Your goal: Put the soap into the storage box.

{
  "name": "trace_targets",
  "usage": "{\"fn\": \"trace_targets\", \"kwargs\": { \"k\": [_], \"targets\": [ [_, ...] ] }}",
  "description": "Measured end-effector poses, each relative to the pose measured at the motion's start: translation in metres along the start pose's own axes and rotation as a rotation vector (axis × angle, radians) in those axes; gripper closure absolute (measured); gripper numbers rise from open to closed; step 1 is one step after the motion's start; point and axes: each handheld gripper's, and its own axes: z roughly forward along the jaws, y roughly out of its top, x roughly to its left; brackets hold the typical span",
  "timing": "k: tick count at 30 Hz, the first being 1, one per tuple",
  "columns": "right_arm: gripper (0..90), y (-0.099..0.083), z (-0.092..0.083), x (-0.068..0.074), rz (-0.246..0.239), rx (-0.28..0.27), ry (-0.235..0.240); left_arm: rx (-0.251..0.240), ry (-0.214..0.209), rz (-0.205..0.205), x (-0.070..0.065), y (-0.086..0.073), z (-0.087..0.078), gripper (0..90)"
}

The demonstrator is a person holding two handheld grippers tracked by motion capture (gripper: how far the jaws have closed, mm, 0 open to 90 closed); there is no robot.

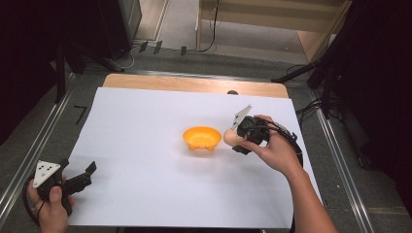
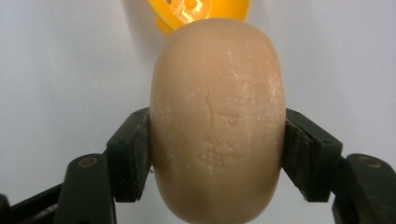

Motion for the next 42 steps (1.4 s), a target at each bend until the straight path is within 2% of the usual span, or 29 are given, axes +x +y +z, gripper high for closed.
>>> {"fn": "trace_targets", "kwargs": {
  "k": [2, 10, 20, 34, 37, 38, 42],
  "targets": [
    [33.6, 0.004, 0.001, -0.001, -0.018, -0.003, 0.018, 0.0, 0.0, -0.001, 0.0, 0.0, 0.0, 7.4],
    [33.6, 0.022, 0.002, -0.004, -0.052, -0.006, 0.025, -0.002, -0.001, -0.001, 0.0, 0.0, 0.0, 7.4],
    [33.6, 0.051, 0.009, -0.004, -0.122, -0.005, 0.044, -0.004, -0.003, -0.003, 0.0, 0.0, 0.0, 7.4],
    [33.5, 0.083, 0.022, -0.001, -0.169, 0.009, 0.069, -0.003, -0.004, -0.003, 0.0, 0.0, 0.0, 7.4],
    [33.5, 0.089, 0.025, 0.001, -0.185, 0.013, 0.075, -0.004, -0.004, -0.002, 0.0, 0.0, 0.0, 7.4],
    [33.5, 0.093, 0.027, 0.002, -0.203, 0.018, 0.074, -0.004, -0.005, 0.0, 0.0, 0.0, 0.0, 7.4],
    [33.5, 0.097, 0.029, 0.004, -0.205, 0.03, 0.077, -0.004, -0.005, 0.0, 0.0, 0.0, 0.0, 7.4]
  ]
}}
